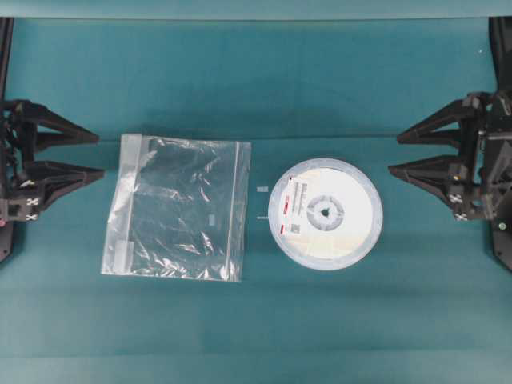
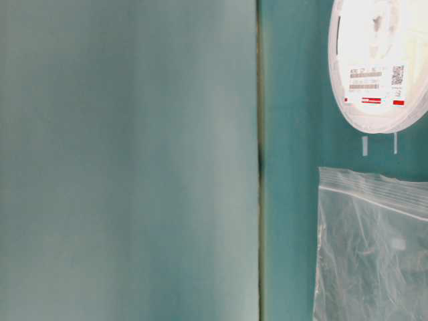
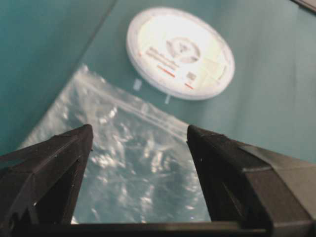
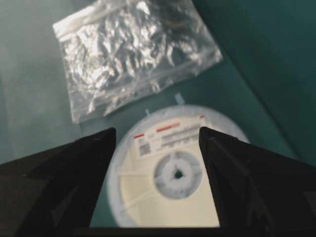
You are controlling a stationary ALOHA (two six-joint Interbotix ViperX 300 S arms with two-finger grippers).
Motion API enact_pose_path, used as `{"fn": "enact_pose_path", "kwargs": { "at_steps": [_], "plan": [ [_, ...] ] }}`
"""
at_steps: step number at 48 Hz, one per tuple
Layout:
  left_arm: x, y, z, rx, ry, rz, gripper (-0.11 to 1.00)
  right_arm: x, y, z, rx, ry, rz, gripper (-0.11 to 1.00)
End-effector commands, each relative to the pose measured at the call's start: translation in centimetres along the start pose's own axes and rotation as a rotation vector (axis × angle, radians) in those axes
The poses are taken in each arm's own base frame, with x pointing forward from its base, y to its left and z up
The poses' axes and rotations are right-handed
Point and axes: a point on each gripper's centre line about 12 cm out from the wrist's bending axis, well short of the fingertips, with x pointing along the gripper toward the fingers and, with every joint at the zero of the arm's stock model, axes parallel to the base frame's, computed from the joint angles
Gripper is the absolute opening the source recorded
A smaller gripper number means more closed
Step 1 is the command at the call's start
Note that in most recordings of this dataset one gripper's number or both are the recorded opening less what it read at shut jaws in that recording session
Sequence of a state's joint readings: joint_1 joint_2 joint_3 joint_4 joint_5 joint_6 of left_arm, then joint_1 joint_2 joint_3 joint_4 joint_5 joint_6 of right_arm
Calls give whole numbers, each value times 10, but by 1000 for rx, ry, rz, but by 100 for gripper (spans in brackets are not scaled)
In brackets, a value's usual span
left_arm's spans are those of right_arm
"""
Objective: Take out the reel from the clear zip bag.
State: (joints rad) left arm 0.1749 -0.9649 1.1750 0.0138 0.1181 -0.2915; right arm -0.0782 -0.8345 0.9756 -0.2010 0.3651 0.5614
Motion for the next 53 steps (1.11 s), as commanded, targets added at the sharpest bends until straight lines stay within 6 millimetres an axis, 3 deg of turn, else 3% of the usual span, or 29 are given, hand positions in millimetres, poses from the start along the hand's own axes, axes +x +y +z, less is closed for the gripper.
{"fn": "enact_pose_path", "kwargs": {
  "at_steps": [1, 53],
  "plan": [
    [-3, -3, 11, 37, -35, -11, 85, -3, 4, 5, -81, -39, 15, 85],
    [-3, -4, 10, 49, -35, -13, 84, 0, 4, 1, -142, -65, 28, 85]
  ]
}}
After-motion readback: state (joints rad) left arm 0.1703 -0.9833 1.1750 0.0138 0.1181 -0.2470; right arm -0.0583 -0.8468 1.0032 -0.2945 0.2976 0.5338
